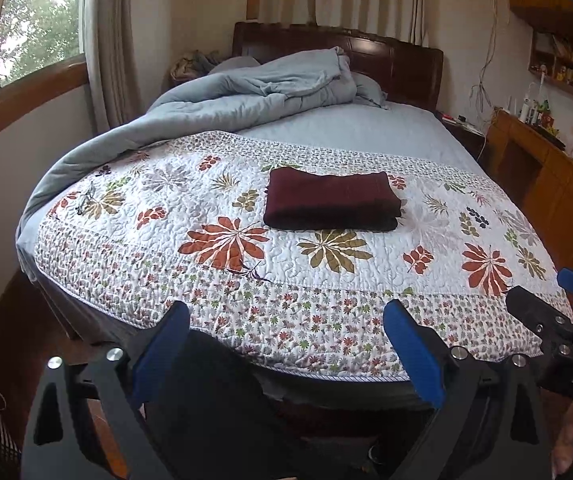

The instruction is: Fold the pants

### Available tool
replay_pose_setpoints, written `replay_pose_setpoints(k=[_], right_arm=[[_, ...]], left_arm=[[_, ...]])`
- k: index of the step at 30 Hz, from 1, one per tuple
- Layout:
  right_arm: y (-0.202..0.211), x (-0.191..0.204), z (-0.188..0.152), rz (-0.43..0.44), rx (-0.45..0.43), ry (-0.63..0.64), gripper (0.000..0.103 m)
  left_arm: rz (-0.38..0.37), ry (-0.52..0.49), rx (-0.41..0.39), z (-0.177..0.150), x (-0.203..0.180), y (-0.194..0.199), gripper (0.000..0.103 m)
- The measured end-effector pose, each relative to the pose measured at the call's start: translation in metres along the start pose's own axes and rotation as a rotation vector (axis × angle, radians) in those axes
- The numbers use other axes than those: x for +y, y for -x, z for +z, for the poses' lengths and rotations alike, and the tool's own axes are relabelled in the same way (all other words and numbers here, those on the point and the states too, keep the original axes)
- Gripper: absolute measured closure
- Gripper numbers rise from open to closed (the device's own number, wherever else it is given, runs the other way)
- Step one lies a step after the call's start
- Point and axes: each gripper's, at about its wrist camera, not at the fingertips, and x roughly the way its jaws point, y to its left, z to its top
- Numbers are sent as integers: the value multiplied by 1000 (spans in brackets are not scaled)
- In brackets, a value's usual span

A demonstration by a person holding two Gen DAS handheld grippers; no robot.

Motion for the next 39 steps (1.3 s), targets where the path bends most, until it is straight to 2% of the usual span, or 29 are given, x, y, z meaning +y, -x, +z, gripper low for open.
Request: replay_pose_setpoints(k=[21,29,39], right_arm=[[2,1,-3,6,3,2,3],[-1,0,-4,13,11,-4,3],[-2,0,-4,19,11,-6,3]], left_arm=[[-13,-6,-6,0,-5,7,5],[-57,9,14,2,-5,1,5],[-46,7,0,0,-5,4,5]])
